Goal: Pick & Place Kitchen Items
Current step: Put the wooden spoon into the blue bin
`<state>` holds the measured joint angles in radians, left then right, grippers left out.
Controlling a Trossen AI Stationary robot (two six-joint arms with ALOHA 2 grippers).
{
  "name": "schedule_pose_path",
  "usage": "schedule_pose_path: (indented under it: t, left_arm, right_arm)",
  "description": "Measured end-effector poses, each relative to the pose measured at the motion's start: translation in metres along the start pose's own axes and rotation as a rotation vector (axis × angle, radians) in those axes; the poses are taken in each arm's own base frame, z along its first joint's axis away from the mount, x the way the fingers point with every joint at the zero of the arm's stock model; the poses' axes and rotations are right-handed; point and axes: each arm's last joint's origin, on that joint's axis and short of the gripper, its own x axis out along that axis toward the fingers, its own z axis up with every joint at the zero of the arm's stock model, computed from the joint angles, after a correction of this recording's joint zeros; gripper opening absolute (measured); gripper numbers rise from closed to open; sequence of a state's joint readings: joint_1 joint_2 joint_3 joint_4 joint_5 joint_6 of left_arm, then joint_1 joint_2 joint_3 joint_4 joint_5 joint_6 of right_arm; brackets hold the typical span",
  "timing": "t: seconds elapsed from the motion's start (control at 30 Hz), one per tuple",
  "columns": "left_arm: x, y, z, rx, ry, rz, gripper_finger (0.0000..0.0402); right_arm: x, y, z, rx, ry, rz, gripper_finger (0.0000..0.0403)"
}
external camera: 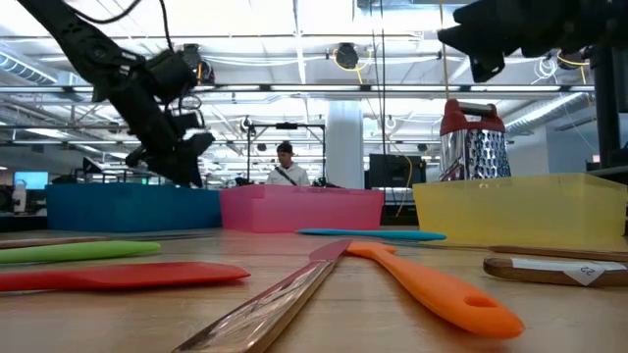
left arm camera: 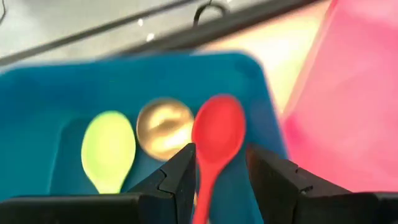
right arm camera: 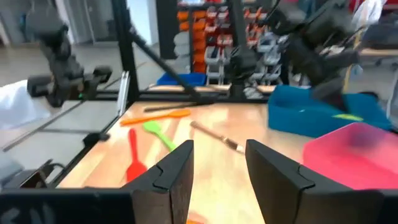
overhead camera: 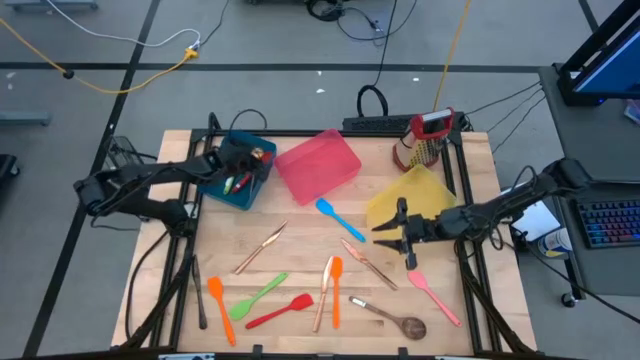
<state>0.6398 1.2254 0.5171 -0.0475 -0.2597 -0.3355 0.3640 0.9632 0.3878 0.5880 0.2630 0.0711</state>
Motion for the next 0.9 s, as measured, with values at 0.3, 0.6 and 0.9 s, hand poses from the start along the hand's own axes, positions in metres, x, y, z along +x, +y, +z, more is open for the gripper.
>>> schedule_pose_path:
  t: [0.3, 0.6, 0.9]
  left_arm:
    - [-0.037, 0.001, 0.026, -0.036, -0.186, -0.064, 0.0145]
    - [-0.053, 0.004, 0.031, -0.044, -0.252, -0.085, 0.0145]
    - [-0.052, 0.004, 0.031, -0.044, -0.252, -0.082, 0.0145]
  right_arm:
    - [0.025, 0.017, -0.005, 0.053, 0.088, 0.038, 0.0155]
    - [0.038, 0.042, -0.025, 0.171, 0.212, 0.142, 0.0155]
    - [0.049, 0.074, -0.035, 0.266, 0.309, 0.202, 0.0155]
